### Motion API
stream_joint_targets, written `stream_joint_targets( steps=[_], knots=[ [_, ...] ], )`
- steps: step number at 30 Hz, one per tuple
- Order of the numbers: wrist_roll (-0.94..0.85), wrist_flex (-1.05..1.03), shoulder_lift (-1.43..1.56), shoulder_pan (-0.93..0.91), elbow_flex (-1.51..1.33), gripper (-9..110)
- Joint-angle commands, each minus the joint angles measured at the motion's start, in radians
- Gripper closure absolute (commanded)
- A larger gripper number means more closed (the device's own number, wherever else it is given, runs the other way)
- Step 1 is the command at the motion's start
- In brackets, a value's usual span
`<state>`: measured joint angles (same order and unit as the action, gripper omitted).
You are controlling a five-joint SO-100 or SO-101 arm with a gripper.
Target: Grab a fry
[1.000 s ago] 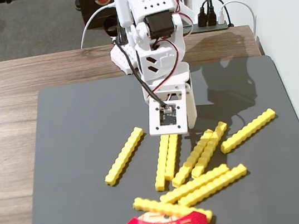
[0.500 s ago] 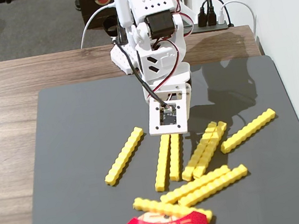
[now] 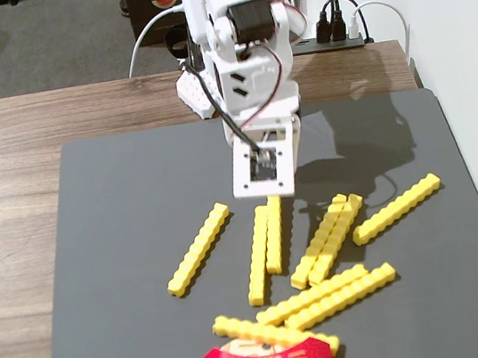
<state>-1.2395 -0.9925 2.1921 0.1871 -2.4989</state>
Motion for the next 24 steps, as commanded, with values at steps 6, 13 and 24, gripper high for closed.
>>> stream_joint_targets(
  steps=[6, 13, 24],
  knots=[
    [-0.049, -0.238, 0.267, -0.035, 0.005, 101],
    [-0.118, -0.448, 0.454, -0.063, 0.069, 101],
    [-0.267, -0.578, 0.431, -0.189, 0.288, 101]
  ],
)
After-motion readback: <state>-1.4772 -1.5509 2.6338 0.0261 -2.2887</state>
